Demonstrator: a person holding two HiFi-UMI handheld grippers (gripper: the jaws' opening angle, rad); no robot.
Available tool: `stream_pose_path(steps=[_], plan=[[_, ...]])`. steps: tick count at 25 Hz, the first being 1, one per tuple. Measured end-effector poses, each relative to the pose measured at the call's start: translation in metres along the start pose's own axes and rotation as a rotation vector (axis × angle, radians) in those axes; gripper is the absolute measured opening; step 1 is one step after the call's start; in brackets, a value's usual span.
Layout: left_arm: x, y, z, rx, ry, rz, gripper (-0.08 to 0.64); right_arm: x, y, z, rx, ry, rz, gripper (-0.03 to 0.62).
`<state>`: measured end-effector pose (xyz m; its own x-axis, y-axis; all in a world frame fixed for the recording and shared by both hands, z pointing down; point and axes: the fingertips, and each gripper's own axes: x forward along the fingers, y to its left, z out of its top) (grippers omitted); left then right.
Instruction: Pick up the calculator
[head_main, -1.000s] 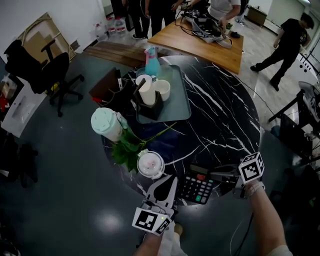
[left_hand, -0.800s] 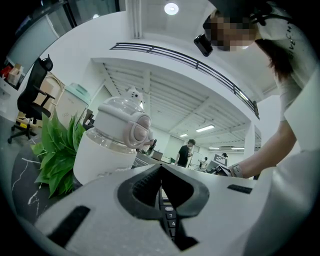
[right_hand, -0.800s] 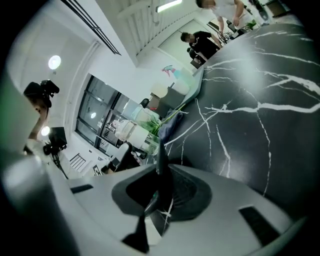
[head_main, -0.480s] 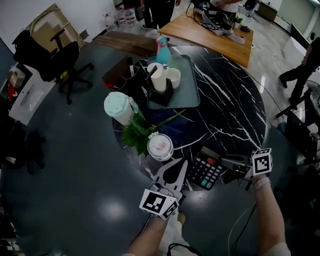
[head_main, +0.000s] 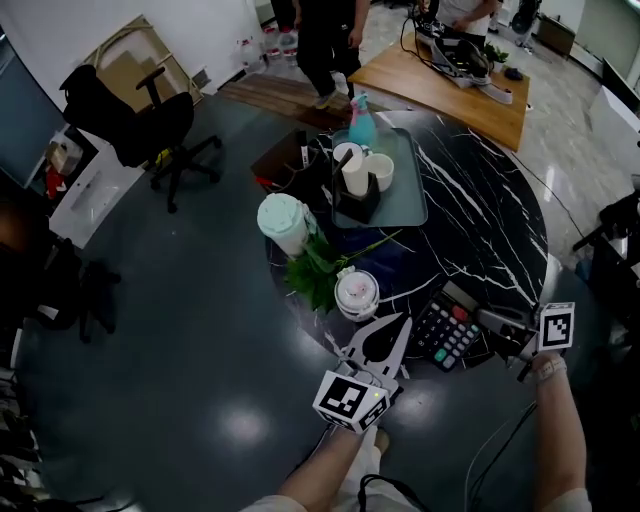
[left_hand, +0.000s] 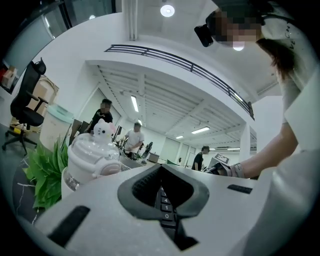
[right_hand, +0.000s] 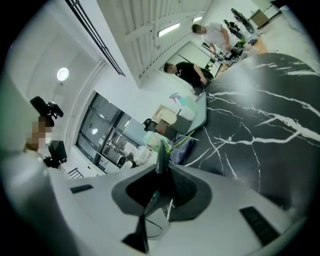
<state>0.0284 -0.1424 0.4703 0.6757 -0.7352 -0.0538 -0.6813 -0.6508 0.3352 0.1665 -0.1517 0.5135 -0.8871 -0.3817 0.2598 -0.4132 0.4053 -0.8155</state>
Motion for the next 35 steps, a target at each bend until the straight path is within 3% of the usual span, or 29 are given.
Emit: stream_pose_path(steps=[14,18,27,35], plan=[[0.005,-0.023,0.054,0.027,-0.056,-0.041,0.006,-0.026,0.072,0.032,-0.044,-0.112,0.062,0.057],[0.002,-0.027,0.061,0.021,-0.063,-0.035,0.006,-0.033,0.077,0.040,-0.066,-0.157,0.030,0.057],[0.001,-0.033,0.084,0.016,-0.097,-0.042,0.006,-0.031,0.116,0.062,-0.086,-0.219,0.080,0.057],[-0.009,-0.034,0.106,0.028,-0.140,-0.042,0.006,-0.044,0.130,0.072,-0.091,-0.256,0.051,0.057]])
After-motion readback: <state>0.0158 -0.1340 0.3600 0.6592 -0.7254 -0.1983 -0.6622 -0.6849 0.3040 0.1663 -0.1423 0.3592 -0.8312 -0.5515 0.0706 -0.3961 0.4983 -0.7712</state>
